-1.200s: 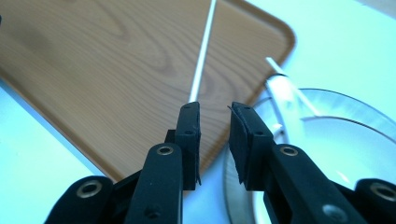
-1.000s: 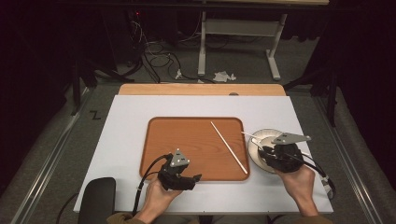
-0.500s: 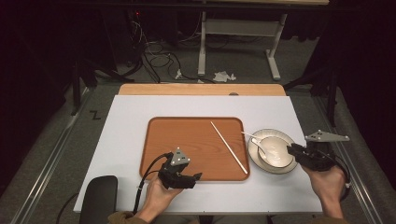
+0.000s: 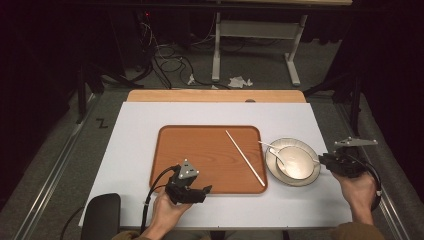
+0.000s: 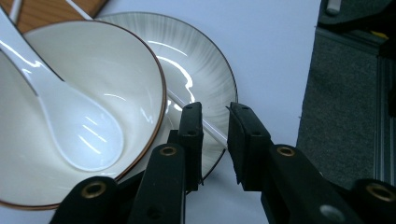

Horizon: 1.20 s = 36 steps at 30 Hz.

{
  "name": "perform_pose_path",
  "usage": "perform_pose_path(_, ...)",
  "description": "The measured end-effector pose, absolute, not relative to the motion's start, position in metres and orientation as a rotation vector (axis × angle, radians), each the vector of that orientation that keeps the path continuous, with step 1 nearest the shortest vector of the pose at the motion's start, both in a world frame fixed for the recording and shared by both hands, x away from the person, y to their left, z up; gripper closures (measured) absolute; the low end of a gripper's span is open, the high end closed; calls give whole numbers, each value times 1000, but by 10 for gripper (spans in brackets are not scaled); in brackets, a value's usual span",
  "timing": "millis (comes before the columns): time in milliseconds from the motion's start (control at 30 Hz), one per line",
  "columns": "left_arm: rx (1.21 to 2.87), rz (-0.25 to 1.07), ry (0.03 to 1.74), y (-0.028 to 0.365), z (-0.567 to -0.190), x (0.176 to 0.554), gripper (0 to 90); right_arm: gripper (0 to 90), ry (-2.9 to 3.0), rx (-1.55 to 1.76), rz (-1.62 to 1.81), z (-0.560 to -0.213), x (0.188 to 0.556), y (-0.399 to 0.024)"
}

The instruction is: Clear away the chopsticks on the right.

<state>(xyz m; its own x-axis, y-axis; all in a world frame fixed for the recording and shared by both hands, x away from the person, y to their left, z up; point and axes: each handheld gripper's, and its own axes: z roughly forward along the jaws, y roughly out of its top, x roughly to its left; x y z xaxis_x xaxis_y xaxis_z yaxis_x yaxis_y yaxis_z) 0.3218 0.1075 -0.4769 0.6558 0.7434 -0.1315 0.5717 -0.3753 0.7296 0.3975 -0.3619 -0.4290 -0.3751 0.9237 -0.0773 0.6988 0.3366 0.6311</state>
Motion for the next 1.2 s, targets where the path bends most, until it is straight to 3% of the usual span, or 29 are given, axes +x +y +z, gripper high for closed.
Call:
perform_pose_path(567,2050,311,1114,123,-479,311,346,721,2359,1386,615,-451,436,-355)
perform_pose_path(1200,2033,324,1151,130,-479,305,346,822,2380,1380,640,-458,451,-356)
